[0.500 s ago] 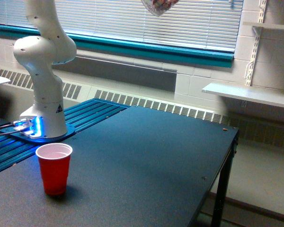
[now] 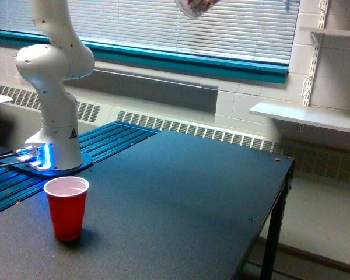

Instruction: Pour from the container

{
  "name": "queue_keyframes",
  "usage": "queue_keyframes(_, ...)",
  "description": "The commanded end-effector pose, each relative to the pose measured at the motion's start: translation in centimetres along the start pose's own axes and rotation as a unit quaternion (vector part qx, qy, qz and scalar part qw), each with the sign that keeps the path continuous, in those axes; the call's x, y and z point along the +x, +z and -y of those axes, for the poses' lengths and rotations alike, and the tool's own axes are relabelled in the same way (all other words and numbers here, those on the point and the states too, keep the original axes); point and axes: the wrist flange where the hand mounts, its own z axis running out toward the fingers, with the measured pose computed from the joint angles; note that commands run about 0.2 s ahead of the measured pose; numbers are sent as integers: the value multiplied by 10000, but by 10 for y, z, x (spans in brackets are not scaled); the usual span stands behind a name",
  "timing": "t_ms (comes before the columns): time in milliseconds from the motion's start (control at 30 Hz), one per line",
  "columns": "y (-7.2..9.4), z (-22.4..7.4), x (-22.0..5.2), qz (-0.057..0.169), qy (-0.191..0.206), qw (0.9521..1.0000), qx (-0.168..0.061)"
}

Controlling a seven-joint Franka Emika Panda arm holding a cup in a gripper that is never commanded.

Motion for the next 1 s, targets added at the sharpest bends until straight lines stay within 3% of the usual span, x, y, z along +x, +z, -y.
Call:
queue_keyframes(33,-9,8,-3,193,493,9985,-108)
queue_keyframes(300,-24,3,-15,388,829,9955,-237)
queue_keyframes(733,-43,-22,-39,510,1236,9893,-587)
queue_keyframes(1000,-41,-55,-53,820,1767,9778,-776)
